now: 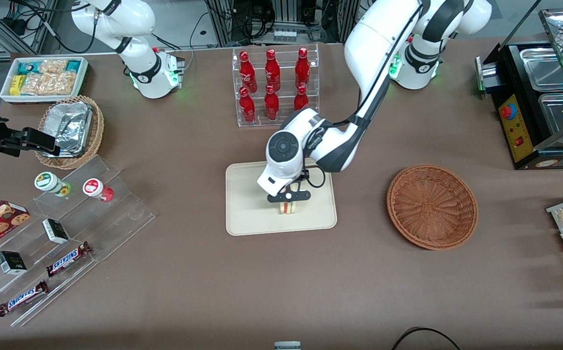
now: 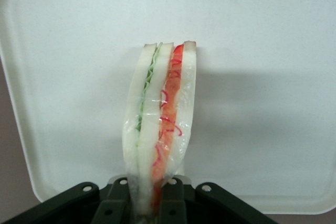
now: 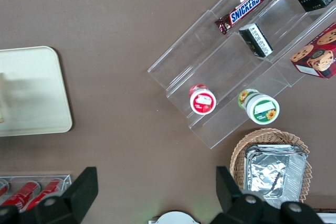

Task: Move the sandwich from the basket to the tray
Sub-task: 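Lower the sandwich onto the tray and open the left gripper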

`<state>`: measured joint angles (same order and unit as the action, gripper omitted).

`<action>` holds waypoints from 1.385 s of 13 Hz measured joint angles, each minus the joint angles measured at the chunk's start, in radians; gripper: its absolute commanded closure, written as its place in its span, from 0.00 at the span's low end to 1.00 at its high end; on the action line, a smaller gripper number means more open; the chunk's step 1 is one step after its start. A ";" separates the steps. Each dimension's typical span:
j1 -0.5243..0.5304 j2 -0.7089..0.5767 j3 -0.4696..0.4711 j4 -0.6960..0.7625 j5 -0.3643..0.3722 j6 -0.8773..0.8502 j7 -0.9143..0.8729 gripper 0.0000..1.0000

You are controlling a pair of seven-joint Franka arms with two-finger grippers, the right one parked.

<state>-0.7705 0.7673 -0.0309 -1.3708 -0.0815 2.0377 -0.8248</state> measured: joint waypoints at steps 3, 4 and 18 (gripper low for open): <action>-0.013 0.014 0.000 0.016 0.000 0.000 -0.020 1.00; -0.013 0.016 0.000 0.019 0.000 0.000 -0.021 1.00; -0.012 0.052 0.008 0.050 0.000 0.010 -0.101 0.00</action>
<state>-0.7825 0.8195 -0.0231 -1.3207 -0.0815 2.0481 -0.9254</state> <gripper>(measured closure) 0.498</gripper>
